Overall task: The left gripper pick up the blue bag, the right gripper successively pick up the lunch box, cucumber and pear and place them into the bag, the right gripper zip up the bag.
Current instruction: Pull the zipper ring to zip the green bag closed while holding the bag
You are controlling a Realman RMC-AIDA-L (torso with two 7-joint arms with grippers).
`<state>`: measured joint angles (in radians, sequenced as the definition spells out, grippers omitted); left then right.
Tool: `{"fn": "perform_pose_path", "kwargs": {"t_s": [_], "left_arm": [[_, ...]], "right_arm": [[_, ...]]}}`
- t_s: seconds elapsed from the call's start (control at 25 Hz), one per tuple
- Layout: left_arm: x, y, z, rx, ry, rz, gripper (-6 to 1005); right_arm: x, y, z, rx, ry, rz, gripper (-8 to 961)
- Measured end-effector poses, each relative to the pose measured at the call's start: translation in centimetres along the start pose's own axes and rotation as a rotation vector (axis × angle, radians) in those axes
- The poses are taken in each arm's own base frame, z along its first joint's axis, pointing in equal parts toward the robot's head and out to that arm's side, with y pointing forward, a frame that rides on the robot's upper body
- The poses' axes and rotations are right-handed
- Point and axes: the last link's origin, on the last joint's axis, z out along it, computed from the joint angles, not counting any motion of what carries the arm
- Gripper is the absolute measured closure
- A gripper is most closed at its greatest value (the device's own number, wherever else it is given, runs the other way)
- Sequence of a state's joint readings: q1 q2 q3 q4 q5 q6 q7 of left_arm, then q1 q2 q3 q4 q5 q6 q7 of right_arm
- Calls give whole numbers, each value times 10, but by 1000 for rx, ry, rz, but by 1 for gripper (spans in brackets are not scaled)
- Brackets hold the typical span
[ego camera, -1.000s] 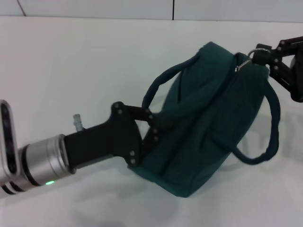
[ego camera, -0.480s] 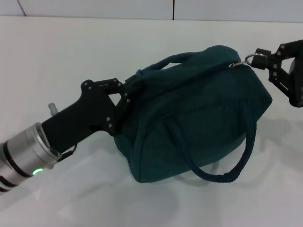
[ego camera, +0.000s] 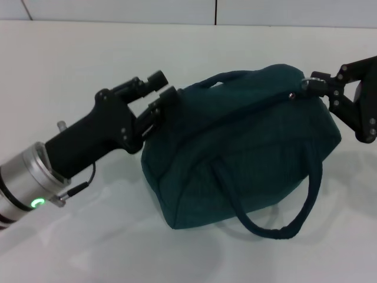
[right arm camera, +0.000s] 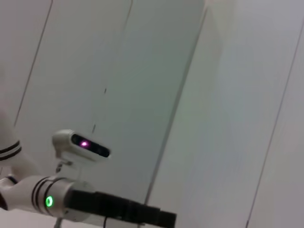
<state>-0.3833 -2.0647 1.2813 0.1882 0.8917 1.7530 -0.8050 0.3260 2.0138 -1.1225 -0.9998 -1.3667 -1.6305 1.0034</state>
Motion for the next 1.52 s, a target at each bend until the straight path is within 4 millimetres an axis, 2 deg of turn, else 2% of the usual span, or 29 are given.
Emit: {"fn": "perform_pose_path", "kwargs": {"t_s": [0.08, 0.24, 0.36, 0.52, 0.76, 1.0, 1.08, 1.52], "left_arm": [[6, -3, 2, -6, 13, -7, 774], [21, -16, 10, -46, -13, -24, 621], [39, -34, 24, -126, -127, -114, 509], [56, -46, 47, -209, -263, -222, 364], [54, -45, 73, -277, -453, -266, 462], [39, -44, 86, -254, -565, -260, 470], [37, -42, 89, -260, -574, -253, 473], [30, -38, 91, -271, -606, -234, 657]], "right_arm": [[0, 1, 0, -3, 1, 1, 939], [2, 2, -1, -3, 7, -1, 939], [3, 3, 0, -16, 17, -4, 939], [4, 4, 2, -24, 18, -3, 939], [4, 7, 4, -42, 12, 1, 939], [4, 12, 4, -57, 2, 10, 939], [4, 14, 3, -60, -3, 16, 939], [9, 13, -3, -1, -37, 56, 938]]}}
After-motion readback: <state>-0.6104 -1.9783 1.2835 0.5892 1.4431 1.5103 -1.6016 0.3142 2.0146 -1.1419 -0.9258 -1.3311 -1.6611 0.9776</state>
